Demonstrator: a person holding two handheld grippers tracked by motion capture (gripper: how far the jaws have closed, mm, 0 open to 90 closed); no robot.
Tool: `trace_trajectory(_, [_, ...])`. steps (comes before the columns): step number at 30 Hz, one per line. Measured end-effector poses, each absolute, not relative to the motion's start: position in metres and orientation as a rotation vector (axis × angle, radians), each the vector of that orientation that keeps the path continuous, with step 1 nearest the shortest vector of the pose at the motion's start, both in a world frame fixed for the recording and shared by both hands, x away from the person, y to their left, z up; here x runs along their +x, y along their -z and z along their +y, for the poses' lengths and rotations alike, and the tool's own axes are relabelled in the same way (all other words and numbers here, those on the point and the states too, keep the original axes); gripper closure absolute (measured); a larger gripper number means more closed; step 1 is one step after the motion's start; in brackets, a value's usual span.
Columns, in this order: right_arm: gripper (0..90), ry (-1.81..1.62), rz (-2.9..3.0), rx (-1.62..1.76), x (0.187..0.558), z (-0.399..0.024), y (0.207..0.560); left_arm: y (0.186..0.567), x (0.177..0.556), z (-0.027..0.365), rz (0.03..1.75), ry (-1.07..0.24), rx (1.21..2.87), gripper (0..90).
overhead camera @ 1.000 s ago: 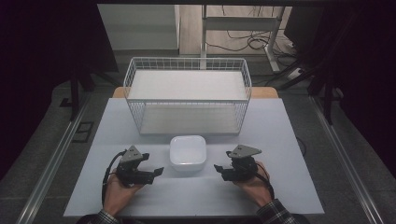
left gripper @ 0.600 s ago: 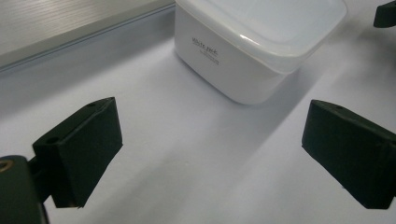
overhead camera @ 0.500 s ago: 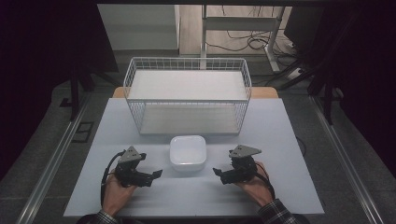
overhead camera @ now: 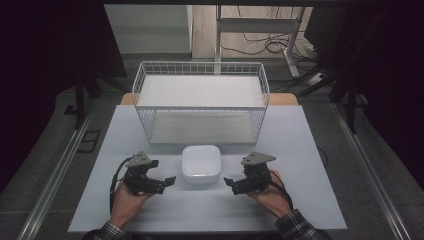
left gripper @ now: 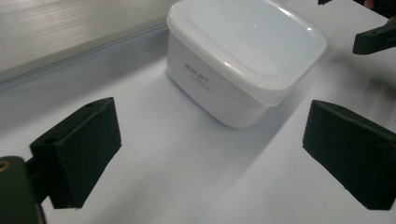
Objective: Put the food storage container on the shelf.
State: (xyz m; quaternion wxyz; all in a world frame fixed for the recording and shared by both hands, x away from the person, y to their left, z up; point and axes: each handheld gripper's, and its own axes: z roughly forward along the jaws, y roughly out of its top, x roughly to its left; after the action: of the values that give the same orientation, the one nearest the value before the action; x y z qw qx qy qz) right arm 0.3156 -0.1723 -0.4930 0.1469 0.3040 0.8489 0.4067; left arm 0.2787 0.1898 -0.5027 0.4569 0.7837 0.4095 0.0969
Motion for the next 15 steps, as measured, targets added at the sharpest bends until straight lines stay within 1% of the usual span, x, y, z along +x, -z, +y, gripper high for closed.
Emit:
trace_trajectory(4, [0.7,-1.136,2.462,0.871,0.317,-0.168,0.488,0.498,0.282,0.185,0.998,-0.252,1.946,6.8])
trace_trajectory(7, [1.1,-1.131,2.472,0.876,0.319,-0.164,0.482,0.494,0.286,0.181,0.986,-0.257,1.95,10.7])
trace_trajectory(11, [3.5,-1.177,2.49,0.908,0.325,-0.159,0.472,0.489,0.295,0.176,0.969,-0.258,1.953,14.7])
trace_trajectory(13, [4.6,-1.182,2.493,0.923,0.327,-0.158,0.471,0.488,0.298,0.174,0.97,-0.254,1.954,15.2])
trace_trajectory(15, [10.5,-1.202,2.51,0.955,0.334,-0.152,0.47,0.488,0.304,0.172,0.975,-0.252,1.954,14.8])
